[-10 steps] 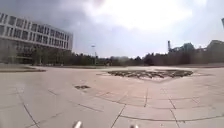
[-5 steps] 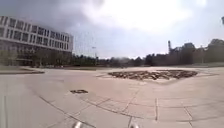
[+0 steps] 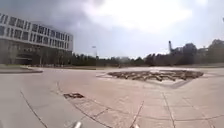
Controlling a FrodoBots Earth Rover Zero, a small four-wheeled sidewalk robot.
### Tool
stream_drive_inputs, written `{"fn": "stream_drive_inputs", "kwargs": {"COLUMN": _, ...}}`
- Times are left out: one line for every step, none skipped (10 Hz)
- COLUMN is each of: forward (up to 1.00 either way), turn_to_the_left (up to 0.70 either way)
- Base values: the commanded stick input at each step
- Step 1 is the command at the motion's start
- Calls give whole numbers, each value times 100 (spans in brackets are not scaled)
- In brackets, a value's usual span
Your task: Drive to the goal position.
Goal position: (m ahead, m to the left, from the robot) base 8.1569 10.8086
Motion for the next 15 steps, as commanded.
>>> {"fn": "stream_drive_inputs", "kwargs": {"forward": 70, "turn_to_the_left": -1}}
{"fn": "stream_drive_inputs", "kwargs": {"forward": 70, "turn_to_the_left": -1}}
{"fn": "stream_drive_inputs", "kwargs": {"forward": 70, "turn_to_the_left": -1}}
{"fn": "stream_drive_inputs", "kwargs": {"forward": 70, "turn_to_the_left": -1}}
{"fn": "stream_drive_inputs", "kwargs": {"forward": 70, "turn_to_the_left": -1}}
{"fn": "stream_drive_inputs", "kwargs": {"forward": 70, "turn_to_the_left": -1}}
{"fn": "stream_drive_inputs", "kwargs": {"forward": 70, "turn_to_the_left": -1}}
{"fn": "stream_drive_inputs", "kwargs": {"forward": 70, "turn_to_the_left": -1}}
{"fn": "stream_drive_inputs", "kwargs": {"forward": 70, "turn_to_the_left": -1}}
{"fn": "stream_drive_inputs", "kwargs": {"forward": 70, "turn_to_the_left": -1}}
{"fn": "stream_drive_inputs", "kwargs": {"forward": 70, "turn_to_the_left": -1}}
{"fn": "stream_drive_inputs", "kwargs": {"forward": 70, "turn_to_the_left": 25}}
{"fn": "stream_drive_inputs", "kwargs": {"forward": 70, "turn_to_the_left": 34}}
{"fn": "stream_drive_inputs", "kwargs": {"forward": 70, "turn_to_the_left": 23}}
{"fn": "stream_drive_inputs", "kwargs": {"forward": 70, "turn_to_the_left": 6}}
